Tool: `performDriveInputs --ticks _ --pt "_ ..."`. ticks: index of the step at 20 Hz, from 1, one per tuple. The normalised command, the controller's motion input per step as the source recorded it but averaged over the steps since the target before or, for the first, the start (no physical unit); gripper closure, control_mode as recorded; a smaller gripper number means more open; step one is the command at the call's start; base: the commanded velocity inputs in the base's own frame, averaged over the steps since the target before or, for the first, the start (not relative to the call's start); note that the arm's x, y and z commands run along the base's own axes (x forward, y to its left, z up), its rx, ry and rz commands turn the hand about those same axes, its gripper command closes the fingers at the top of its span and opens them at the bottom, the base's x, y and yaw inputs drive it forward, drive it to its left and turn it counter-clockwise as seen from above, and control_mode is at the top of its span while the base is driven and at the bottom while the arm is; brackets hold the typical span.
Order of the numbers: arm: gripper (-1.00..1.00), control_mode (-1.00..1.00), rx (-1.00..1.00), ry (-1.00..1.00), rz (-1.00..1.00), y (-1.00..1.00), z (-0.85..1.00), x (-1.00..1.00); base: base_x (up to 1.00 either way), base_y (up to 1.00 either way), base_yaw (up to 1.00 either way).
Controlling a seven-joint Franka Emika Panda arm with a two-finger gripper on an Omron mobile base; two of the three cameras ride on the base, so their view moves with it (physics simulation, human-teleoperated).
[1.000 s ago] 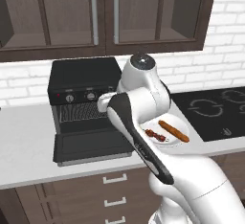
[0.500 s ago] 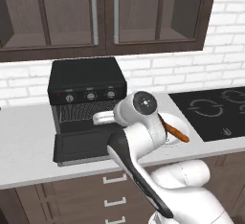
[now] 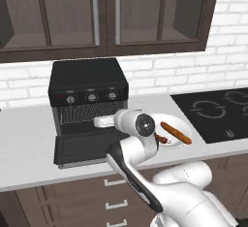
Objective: Pick up the kebab skewer and baguette bread, and place them inside the toaster oven. Close the toaster oven door and start by setting the timer.
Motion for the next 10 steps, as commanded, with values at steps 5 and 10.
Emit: performDriveInputs --ticks 5,10 --pt "-1.0 -1.0 0.0 0.0 0.0 0.55 -0.07 0.08 0.0 0.0 0.0" --pt "-1.0 -1.0 0.01 0.0 0.0 0.22 0.0 0.14 0.0 0.0 0.0"
